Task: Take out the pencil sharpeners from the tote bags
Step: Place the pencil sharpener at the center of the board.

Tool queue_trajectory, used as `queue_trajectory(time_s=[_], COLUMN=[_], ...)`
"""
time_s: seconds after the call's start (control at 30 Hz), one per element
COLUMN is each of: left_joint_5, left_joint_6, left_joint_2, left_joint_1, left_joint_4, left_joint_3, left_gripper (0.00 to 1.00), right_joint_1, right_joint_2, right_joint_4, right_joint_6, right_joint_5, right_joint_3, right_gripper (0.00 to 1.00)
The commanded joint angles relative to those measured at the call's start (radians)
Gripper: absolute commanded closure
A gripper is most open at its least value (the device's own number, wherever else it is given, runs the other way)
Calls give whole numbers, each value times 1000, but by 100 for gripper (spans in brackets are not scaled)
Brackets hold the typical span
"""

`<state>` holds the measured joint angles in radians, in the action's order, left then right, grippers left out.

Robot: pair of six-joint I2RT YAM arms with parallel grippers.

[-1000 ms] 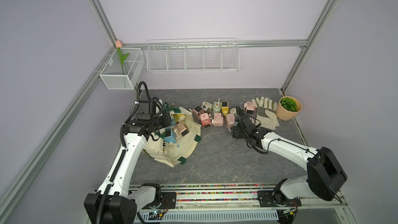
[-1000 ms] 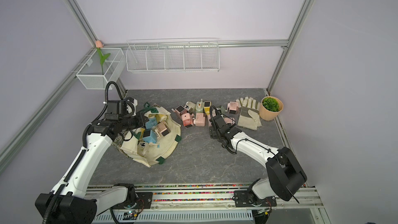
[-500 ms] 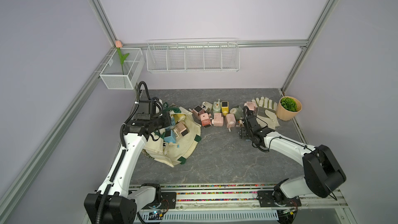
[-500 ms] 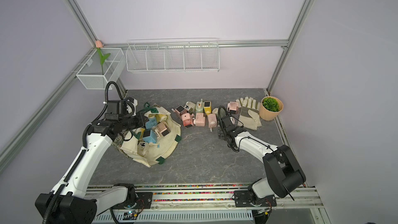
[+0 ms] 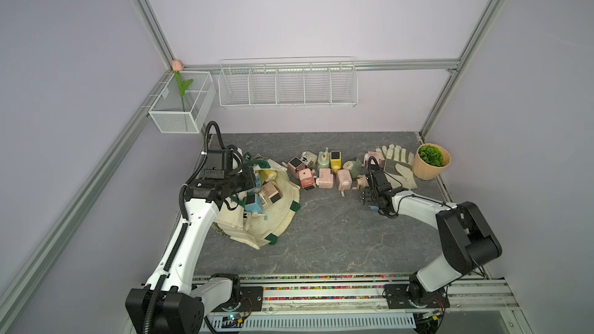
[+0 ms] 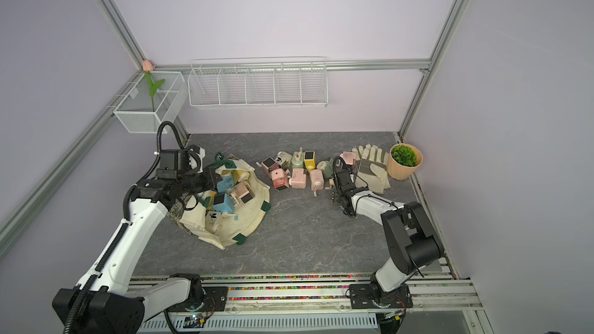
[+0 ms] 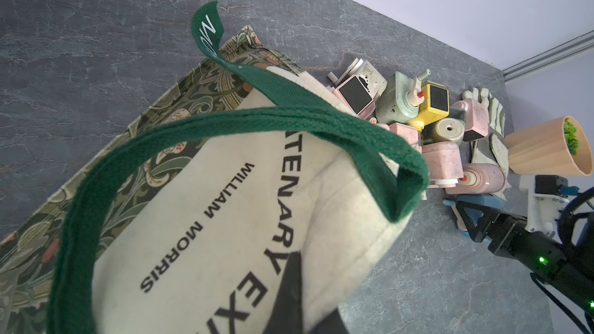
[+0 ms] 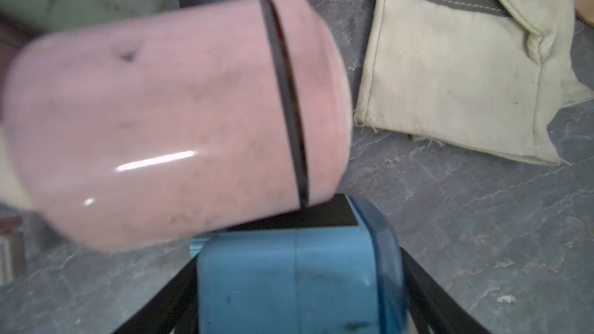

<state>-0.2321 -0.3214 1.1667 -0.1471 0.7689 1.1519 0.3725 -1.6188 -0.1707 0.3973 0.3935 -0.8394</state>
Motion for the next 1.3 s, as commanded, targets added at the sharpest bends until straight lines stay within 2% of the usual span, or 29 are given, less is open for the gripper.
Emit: queue_trajectory(time_s=[0.0,0.13,0.4,0.6,0.73,0.9,0.97,1.03,1.13,1.27], left_joint_5=[-17,-18,-13,-13,-14,-18,-15,-5,-2,-60], left_joint_6=[-14,-15,-12,-14,-15,-15,-16,-18,-30,-54], left_joint_2=[-14,-14,-20,-18,-19,-21,-22,-22,-18,11], left_joint_1=[-5,-5,-5,-5,-5,-5,-7,-19,-26,-26], left_joint_4=[3,4,3,3,3,1,-1,-3,-7,-9], left_joint_3=[2,3,-2,-1,0,0,-4,-7,-6,17], left_gripper=[100,100,100,100,100,100,100,100,100,100], right_joint_1=[-25,-54,-61,-57,-30,59,124,180,250,378], right_joint_2=[-33,-69,-79,-27,85,270,359,440,525,502], right_joint_4=[62,77,77,66,41,2,20,55,140,239], right_joint_6=[15,21,19,24,18,-1,-37,-63,-100,-186], right_joint_5=[-19,-49,-67,-49,-12,54,58,18,-134,-289], right_joint_3=[-30,-33,-70,-48,-1,32,52,78,120,117], right_gripper=[31,27,2,6,7,6,5,4,3,1])
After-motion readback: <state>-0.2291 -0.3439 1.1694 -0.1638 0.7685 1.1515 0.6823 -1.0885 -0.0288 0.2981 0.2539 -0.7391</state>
